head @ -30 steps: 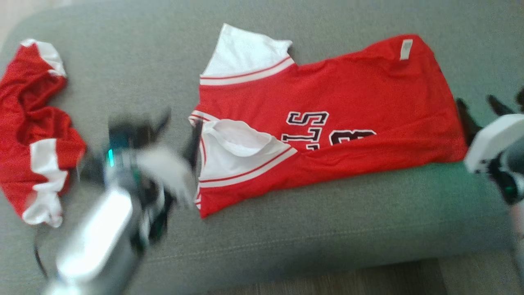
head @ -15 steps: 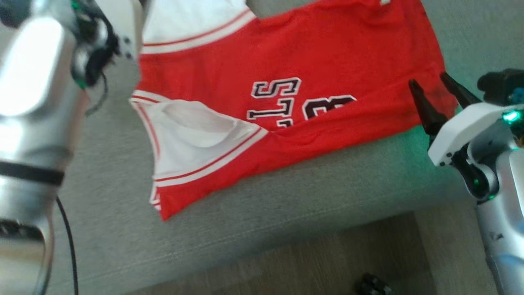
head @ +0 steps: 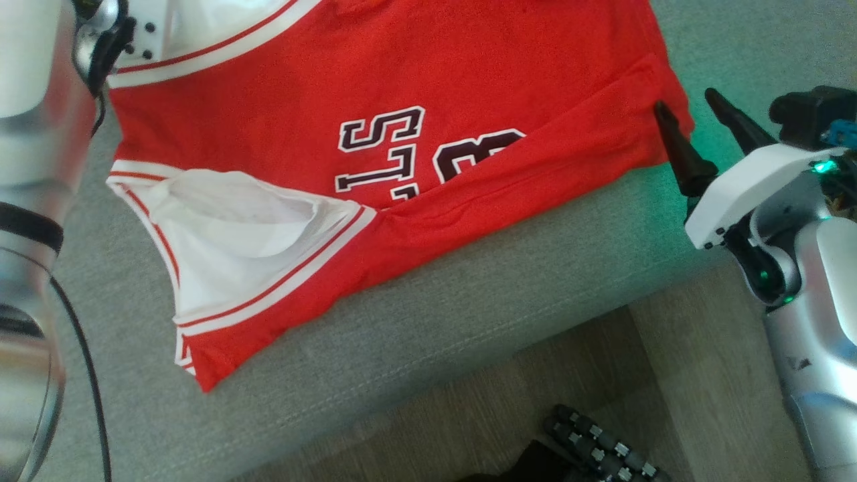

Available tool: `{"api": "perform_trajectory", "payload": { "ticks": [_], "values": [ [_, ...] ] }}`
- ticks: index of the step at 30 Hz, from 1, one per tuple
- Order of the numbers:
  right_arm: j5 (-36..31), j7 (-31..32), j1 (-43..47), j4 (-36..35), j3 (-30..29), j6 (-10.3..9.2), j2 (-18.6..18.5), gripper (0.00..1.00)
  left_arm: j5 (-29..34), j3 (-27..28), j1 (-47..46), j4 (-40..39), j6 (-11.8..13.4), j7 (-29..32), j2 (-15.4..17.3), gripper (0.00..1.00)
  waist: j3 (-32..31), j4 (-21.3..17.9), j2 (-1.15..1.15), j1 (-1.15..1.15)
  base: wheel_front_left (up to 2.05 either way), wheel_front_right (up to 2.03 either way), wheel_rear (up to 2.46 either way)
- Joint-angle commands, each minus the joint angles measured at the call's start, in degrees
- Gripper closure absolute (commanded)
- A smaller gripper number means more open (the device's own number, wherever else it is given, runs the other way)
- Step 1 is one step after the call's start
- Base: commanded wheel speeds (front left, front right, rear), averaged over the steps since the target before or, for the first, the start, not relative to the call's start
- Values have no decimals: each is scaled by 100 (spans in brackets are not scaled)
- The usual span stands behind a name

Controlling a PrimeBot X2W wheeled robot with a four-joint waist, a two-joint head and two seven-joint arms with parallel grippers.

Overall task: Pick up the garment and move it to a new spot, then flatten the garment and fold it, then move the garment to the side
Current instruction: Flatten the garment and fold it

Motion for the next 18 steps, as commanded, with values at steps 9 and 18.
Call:
{"api": "perform_trajectory", "payload": {
  "ticks": [9,18],
  "values": [
    [112,-126,-426,56,274,-2,-41,0,29,17,-582,509,45,-229,121,50,96,-199,0,0,0,0,0],
    [228,-92,-774,256,430,-2,-58,0,-125,27,-726,792,-126,-380,-3,100,168,-175,0,0,0,0,0]
  ]
}}
